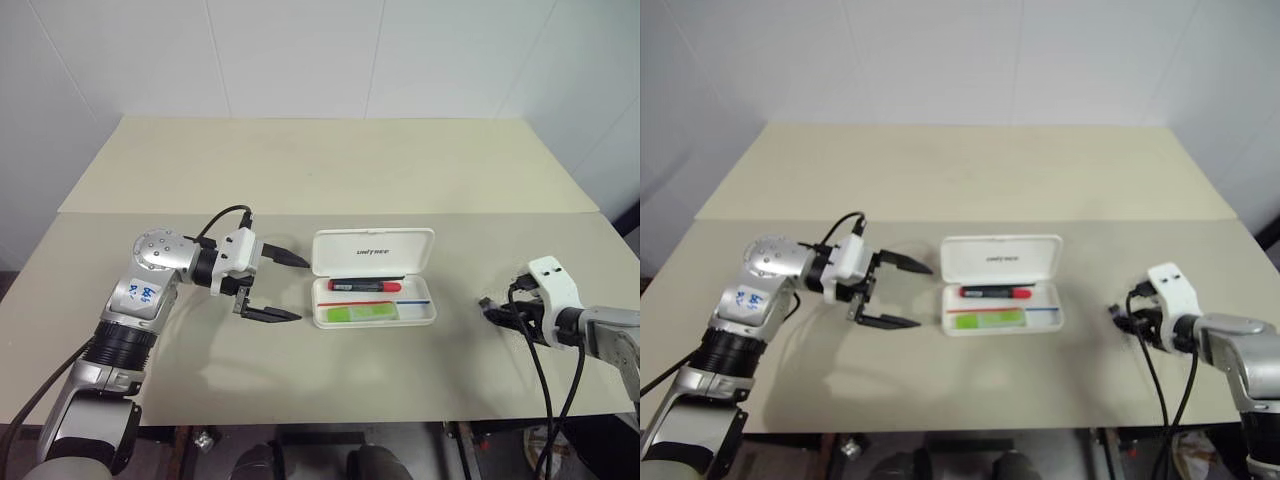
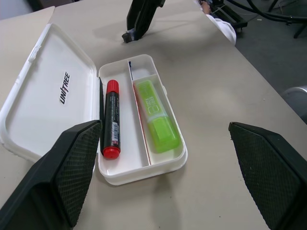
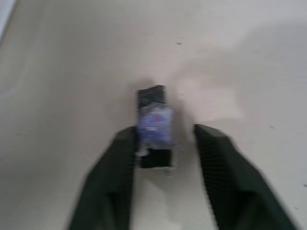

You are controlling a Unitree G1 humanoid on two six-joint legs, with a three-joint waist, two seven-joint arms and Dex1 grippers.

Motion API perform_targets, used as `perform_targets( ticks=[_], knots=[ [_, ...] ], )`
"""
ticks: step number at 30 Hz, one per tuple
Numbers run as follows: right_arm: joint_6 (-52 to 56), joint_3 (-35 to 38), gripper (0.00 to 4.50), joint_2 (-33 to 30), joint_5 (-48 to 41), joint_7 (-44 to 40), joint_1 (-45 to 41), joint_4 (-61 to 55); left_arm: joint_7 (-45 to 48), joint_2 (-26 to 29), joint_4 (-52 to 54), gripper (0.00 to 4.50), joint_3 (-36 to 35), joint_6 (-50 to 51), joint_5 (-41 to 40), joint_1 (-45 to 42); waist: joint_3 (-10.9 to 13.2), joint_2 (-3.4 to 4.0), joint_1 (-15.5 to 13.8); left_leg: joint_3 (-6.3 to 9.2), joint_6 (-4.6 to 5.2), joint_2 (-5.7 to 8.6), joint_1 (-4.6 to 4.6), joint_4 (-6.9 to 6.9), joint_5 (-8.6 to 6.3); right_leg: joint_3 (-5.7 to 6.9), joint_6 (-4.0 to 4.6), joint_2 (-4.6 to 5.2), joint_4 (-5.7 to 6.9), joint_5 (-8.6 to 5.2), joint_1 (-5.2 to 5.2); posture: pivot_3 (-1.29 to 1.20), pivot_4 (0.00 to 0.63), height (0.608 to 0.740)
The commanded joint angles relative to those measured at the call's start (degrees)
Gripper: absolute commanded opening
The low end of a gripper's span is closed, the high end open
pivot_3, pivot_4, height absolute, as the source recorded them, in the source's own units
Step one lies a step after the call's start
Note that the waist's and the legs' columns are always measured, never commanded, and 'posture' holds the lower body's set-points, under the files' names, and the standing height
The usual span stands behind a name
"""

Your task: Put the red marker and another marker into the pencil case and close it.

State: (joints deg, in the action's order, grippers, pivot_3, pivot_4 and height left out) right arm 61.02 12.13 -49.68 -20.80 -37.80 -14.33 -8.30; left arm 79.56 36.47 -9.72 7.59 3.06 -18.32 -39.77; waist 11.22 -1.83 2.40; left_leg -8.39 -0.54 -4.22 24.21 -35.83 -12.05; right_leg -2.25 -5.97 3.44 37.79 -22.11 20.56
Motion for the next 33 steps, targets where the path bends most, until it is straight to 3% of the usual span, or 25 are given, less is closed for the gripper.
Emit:
perform_targets(
  ticks=[1,6,14,20,26,33],
  knots=[
    [-0.3,-0.1,0.47,-1.2,0.8,0.5,0.5,0.4,-0.5,0.6,1.8,4.5,-1.5,0.0,-0.5,0.2,0.0,0.0,0.0,0.0,0.07,0.01,0.0,-0.05,-0.04,0.0,-0.02,0.01,0.0,0.01,-0.03,0.0,0.15,0.74],
    [-7.6,-2.5,0.35,-5.6,3.4,-2.7,-0.4,2.4,-0.9,0.6,1.9,4.5,-1.4,-0.1,-0.5,0.4,0.0,0.0,-0.1,-0.02,0.4,0.14,0.02,-0.1,-0.22,-0.01,-0.08,0.11,-0.01,0.05,-0.05,0.0,0.15,0.74],
    [-29.6,-12.4,0.35,-12.9,7.5,-21.8,-9.9,10.3,-1.1,1.0,2.2,4.5,-1.7,-0.1,-0.6,1.0,0.0,0.02,0.3,-0.11,0.43,0.07,0.04,-0.07,-0.28,-0.08,-0.1,0.07,-0.1,0.04,0.04,0.0,0.15,0.74],
    [-39.1,-18.3,0.35,-9.7,7.8,-33.1,-17.2,13.3,-1.4,1.3,2.9,4.5,-1.9,0.4,-0.7,1.3,0.0,0.04,0.8,-0.13,0.24,0.03,0.04,-0.1,-0.22,-0.1,-0.11,-0.03,-0.1,0.02,0.04,0.0,0.15,0.74],
    [-41.7,-24.5,0.35,-3.8,11.5,-36.8,-24.2,16.9,-2.1,1.8,4.6,4.5,-2.3,1.4,-0.9,2.1,0.0,0.04,1.0,-0.15,0.21,0.02,0.04,-0.2,-0.23,-0.13,-0.12,0.06,-0.04,0.02,0.03,0.0,0.15,0.74],
    [-43.5,-26.8,0.35,-1.5,12.9,-40.3,-24.8,17.9,-3.1,2.8,7.7,4.5,-3.1,3.1,-1.3,4.2,0.0,0.05,0.6,-0.12,0.13,-0.03,0.06,-0.18,-0.26,-0.07,-0.04,0.09,-0.05,-0.02,0.04,0.0,0.15,0.74]
  ],
)
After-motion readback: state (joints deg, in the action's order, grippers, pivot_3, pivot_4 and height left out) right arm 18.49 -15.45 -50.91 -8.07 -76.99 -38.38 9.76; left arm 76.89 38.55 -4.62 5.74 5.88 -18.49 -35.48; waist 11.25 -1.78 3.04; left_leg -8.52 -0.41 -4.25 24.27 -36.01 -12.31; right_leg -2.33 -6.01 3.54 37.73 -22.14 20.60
